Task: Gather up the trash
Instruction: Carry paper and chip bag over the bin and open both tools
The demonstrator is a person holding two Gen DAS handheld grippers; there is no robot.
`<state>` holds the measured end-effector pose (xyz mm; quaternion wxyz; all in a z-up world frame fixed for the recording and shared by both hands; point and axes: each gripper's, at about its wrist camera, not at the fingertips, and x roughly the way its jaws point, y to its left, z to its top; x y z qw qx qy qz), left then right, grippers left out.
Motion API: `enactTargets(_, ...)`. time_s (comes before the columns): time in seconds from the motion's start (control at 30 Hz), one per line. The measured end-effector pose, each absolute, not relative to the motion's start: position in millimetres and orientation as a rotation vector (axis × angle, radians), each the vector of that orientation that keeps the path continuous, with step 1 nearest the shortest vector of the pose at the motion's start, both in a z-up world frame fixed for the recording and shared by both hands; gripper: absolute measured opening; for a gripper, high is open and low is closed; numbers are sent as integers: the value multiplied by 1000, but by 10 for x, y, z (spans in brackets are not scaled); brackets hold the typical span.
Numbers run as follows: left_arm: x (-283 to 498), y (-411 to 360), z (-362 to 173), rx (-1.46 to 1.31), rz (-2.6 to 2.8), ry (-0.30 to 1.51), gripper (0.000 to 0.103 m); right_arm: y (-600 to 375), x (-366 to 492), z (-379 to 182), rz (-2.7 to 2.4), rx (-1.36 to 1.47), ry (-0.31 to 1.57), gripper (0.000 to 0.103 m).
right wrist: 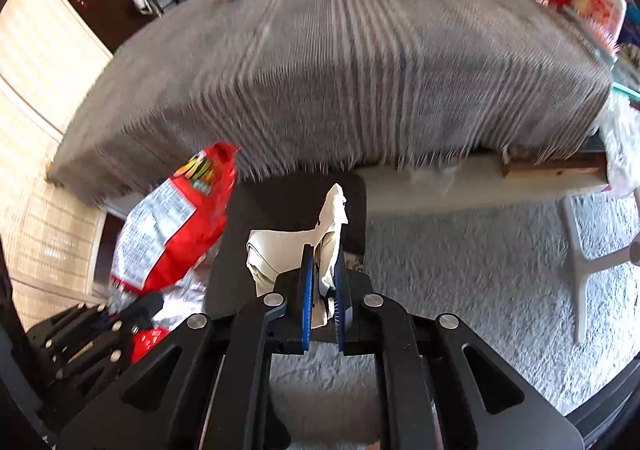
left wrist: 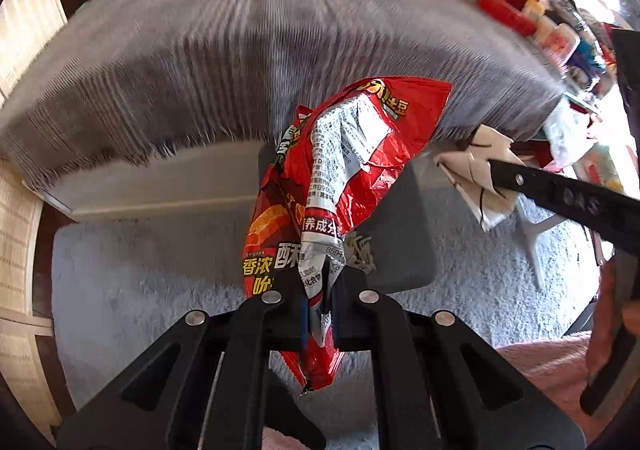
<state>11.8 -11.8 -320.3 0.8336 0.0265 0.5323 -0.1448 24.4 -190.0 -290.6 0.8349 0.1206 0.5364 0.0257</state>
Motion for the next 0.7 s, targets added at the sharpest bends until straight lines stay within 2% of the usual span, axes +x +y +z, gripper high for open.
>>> enactTargets(0.37,448,-223,-3828,33,-360,1250,15,-1677,532,-3552,67,260,1220,10)
enactTargets(0.5,512,-206,-4028,28,-381,1287,28,-1661,595,-3769,63,253,1256,12)
enactTargets(0.7,589,-162,-4083,4,-399,1288,38,-1668,681,-3842,57,265,1280,14)
